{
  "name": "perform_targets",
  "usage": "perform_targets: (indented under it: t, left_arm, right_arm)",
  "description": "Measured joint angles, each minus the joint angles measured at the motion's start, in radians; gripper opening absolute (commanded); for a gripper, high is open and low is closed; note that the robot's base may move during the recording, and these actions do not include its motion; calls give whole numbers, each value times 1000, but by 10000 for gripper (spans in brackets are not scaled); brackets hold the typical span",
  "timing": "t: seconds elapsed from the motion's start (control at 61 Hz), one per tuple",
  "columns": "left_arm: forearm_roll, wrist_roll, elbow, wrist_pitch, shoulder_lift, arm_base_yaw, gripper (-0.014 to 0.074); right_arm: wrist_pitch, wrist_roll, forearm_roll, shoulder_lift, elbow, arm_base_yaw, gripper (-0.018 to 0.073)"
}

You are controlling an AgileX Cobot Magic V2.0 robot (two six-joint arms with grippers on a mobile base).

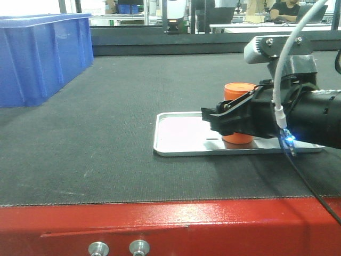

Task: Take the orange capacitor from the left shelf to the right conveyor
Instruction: 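Open the right gripper and lift it away from the cylinder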

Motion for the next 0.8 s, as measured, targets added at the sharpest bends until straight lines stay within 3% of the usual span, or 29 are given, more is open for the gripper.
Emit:
perform_targets:
  t: [0.23, 0.574, 0.689, 0.803]
  left_arm:
    - [0, 0, 0, 0, 0, 0, -127]
    - [0, 0, 0, 0, 0, 0, -127]
    - [0, 0, 0, 0, 0, 0, -127]
    - [0, 0, 0, 0, 0, 0, -127]
  right_arm:
    - [64, 0, 0, -104, 45, 0, 624]
    - [462, 5, -8, -555, 60, 22, 613]
    - [604, 26, -10, -734, 60, 25, 501]
    - [769, 46, -10, -909, 64, 25, 274]
